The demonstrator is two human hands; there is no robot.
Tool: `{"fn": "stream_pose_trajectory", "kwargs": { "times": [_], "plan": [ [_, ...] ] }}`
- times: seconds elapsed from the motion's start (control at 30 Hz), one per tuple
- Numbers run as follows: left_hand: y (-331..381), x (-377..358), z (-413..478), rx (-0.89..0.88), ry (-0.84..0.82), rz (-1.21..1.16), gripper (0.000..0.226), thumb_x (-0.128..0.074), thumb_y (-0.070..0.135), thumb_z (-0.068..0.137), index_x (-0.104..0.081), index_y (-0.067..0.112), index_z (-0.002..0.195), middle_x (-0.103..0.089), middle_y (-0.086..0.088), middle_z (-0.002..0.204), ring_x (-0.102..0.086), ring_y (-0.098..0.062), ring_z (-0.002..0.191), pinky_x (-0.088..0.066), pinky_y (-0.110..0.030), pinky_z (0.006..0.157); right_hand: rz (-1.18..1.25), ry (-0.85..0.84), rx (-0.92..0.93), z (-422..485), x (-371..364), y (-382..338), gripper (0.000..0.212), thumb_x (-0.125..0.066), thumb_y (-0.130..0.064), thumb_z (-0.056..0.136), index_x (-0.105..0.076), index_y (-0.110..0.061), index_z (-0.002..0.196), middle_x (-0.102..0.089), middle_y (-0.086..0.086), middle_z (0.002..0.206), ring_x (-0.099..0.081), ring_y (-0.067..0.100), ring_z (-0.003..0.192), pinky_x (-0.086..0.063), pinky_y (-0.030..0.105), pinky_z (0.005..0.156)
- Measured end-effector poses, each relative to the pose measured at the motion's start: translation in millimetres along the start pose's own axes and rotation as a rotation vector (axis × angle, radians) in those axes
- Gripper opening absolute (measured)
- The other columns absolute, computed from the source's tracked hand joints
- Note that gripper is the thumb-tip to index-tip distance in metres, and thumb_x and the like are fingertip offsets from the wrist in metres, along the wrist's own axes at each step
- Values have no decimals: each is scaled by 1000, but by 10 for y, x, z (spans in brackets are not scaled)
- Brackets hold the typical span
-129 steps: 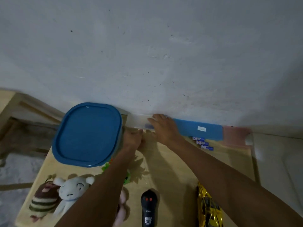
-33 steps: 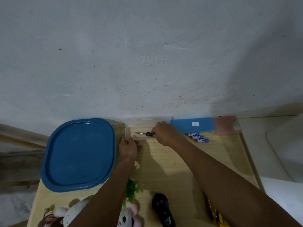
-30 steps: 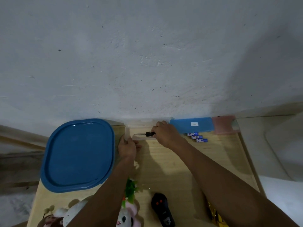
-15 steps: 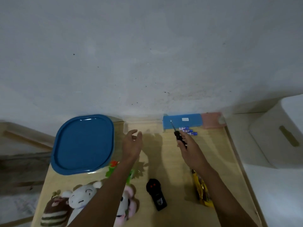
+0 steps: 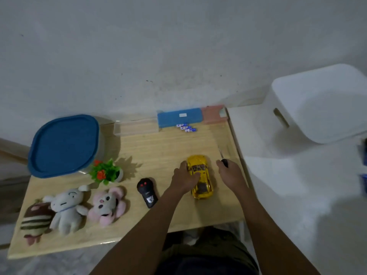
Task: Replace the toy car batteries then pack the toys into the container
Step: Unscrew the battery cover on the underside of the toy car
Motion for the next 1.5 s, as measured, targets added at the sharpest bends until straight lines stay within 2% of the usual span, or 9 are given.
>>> {"fn": "stream_pose_trajectory", "kwargs": {
  "times": [0.1, 0.27, 0.4, 0.5, 0.6, 0.7, 0.87, 0.97, 1.5],
  "plan": [
    [-24, -239, -92, 34, -20, -33, 92, -65, 41, 85, -11, 19, 156, -42, -14, 147, -48, -34, 129, -47, -40, 100, -83, -131, -44, 62, 6, 141, 35, -47, -33, 95, -61, -5, 80, -70, 16, 92, -65, 31, 84, -46, 36, 66],
    [-8, -320, -140, 17, 21, -54, 103, -71, 45, 81, -7, 19, 157, -39, -11, 149, -46, -32, 132, -46, -35, 97, 52, -281, -127, 14, -62, 132, 22, -47, -28, 97, -53, -12, 84, -60, 35, 96, -41, 17, 51, -32, 23, 44],
    [1, -281, -153, 31, 36, -143, 91, -74, 47, 69, -31, 23, 147, -57, -3, 133, -59, -23, 115, -49, -35, 97, 156, -336, -162, -88, -117, 74, 30, -48, -35, 97, -62, -10, 91, -50, 7, 73, -41, 15, 53, -33, 24, 46],
    [128, -144, -312, 36, 73, -367, 38, -66, 33, 82, -52, 23, 115, -63, 2, 104, -62, -16, 96, -50, -33, 87, 271, -398, -133, -197, -158, -69, 24, -52, -38, 95, -67, -19, 96, -58, 3, 77, -39, 11, 49, -32, 24, 45],
    [163, 44, -440, 57, 35, -626, 57, -60, 48, 74, -59, 15, 122, -69, -7, 107, -66, -26, 99, -53, -45, 87, 361, -494, -39, -319, -139, -317, 23, -52, -32, 97, -68, -23, 110, -70, 2, 103, -35, 9, 46, -32, 23, 47],
    [221, 243, -549, 30, -30, -771, 48, -51, 53, 89, -67, 17, 116, -72, -14, 104, -68, -33, 95, -53, -50, 89, 256, -546, 110, -376, -69, -561, 24, -51, -29, 97, -68, -30, 115, -63, -1, 83, -36, 8, 48, -32, 23, 50],
    [408, 513, -705, -47, -97, -905, 52, -44, 54, 93, -67, 15, 119, -73, -19, 107, -69, -33, 94, -55, -43, 83, 135, -499, 400, -390, -56, -904, 25, -56, -25, 97, -65, -27, 120, -62, -3, 113, -62, -3, 89, -46, 12, 71],
    [514, 611, -789, -83, -47, -926, 45, -41, 49, 96, -69, 15, 108, -76, -16, 93, -70, -31, 87, -54, -42, 83, 56, -425, 516, -349, -72, -1019, 32, -58, -30, 95, -61, -32, 126, -58, -2, 124, -56, 16, 116, -50, 32, 96],
    [580, 989, -696, -204, -79, -792, 36, -34, 27, 98, -64, 7, 104, -69, -11, 88, -69, -20, 72, -55, -27, 60, -238, -332, 742, -347, -96, -1459, 29, -54, -39, 92, -58, -47, 120, -62, -14, 114, -58, 10, 104, -51, 41, 89]
  ]
}}
Point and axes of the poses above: each hand's wrist, its own z-axis towards the middle knuckle, its own x-axis out of the back of the hand, y = z × x, the point moved 3 cm from there along z, towards the middle knuckle
